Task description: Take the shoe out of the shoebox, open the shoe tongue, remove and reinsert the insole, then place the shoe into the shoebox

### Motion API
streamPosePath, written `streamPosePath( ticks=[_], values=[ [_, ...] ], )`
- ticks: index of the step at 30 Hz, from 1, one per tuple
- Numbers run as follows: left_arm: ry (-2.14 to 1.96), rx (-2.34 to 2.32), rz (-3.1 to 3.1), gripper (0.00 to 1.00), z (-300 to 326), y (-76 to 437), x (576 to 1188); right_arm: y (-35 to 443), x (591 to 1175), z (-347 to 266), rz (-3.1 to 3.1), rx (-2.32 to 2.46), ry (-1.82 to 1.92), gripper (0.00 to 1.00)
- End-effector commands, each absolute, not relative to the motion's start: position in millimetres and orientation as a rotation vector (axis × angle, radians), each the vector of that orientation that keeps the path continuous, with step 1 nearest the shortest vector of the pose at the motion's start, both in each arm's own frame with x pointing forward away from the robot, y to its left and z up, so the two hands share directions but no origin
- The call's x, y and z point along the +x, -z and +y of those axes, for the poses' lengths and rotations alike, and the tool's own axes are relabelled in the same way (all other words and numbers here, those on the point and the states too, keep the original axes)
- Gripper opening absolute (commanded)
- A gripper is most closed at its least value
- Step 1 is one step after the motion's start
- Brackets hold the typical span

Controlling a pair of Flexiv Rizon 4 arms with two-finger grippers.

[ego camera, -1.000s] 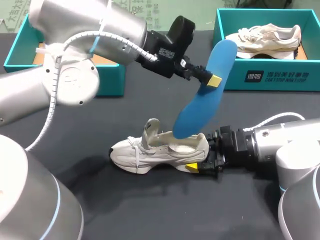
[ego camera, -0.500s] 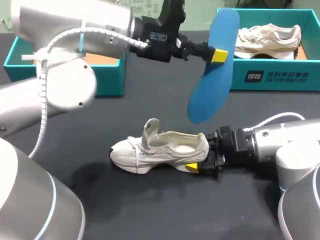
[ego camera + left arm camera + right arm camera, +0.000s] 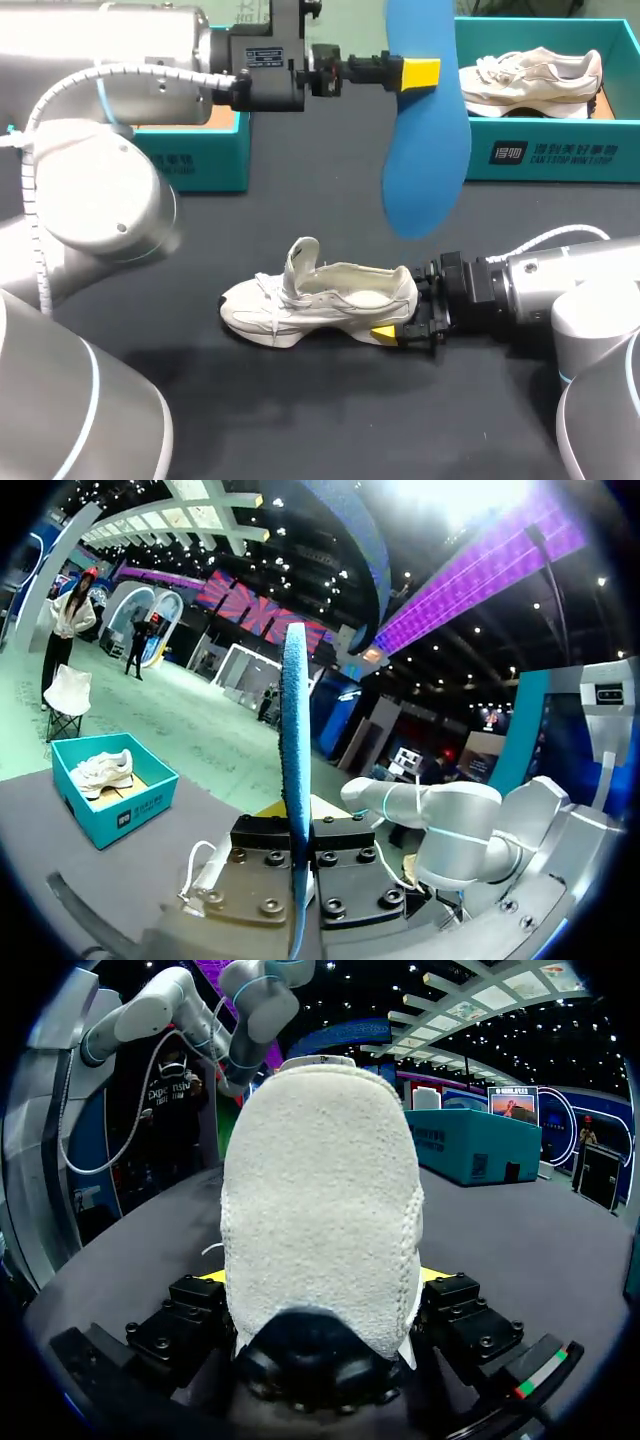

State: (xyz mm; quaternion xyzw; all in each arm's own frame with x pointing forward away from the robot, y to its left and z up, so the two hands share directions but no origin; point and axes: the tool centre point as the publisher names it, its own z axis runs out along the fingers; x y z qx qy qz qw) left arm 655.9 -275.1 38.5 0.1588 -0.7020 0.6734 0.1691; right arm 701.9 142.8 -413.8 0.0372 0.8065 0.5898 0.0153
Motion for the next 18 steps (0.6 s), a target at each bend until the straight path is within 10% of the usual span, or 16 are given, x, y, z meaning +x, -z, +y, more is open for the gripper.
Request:
streamPosePath(
  ticks=[1,18],
  values=[
    [-1.824,0.336,-2.125,0.0,-237.2,-53.9,652.4,415.4,700.7,143.7,2.515,0.118,-1.829,0.0],
    [-1.839,0.327,-2.099,0.0,-228.0,-55.7,646.5,415.4,700.7,143.7,2.515,0.118,-1.829,0.0]
  ],
)
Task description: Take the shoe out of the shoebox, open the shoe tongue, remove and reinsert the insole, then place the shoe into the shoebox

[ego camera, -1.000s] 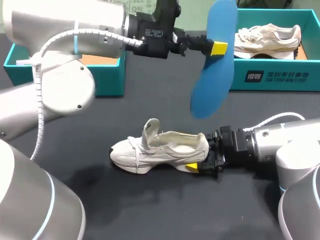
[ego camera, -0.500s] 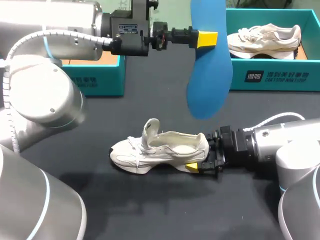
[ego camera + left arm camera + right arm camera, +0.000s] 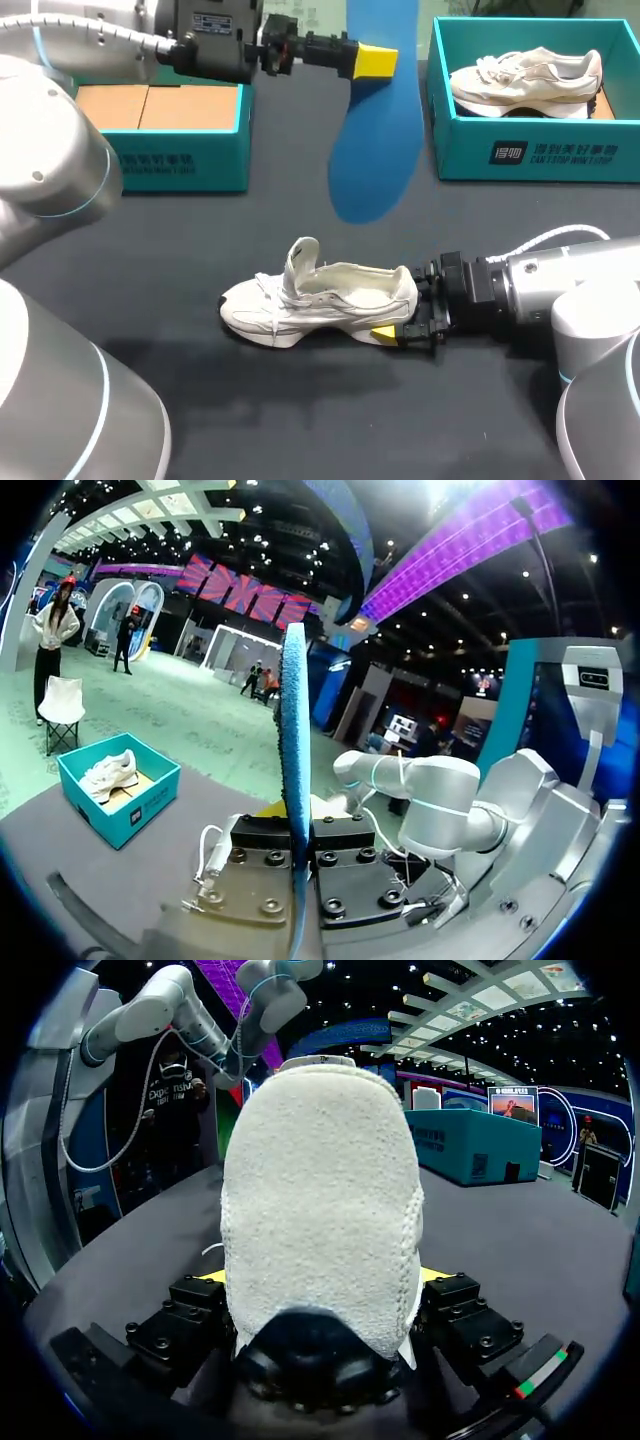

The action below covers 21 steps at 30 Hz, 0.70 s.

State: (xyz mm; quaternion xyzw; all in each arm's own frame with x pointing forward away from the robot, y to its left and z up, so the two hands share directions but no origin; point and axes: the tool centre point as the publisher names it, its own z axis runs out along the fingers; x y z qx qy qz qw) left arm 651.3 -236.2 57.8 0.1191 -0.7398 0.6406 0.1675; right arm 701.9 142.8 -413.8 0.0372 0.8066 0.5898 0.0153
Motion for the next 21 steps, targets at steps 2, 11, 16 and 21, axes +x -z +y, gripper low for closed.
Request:
streamPosePath(
  ticks=[2,11,16,21],
  values=[
    [-1.847,0.319,-2.091,0.0,-221,-57,643,415,701,144,2.515,0.118,-1.829,0.0],
    [-1.904,0.298,-2.081,0.0,-203,-67,626,415,701,144,2.515,0.118,-1.829,0.0],
    [-1.873,0.331,-2.085,0.0,-198,-67,613,415,701,144,2.515,0.118,-1.829,0.0],
    [-1.867,0.329,-2.084,0.0,-197,-68,611,415,701,144,2.515,0.118,-1.829,0.0]
  ],
)
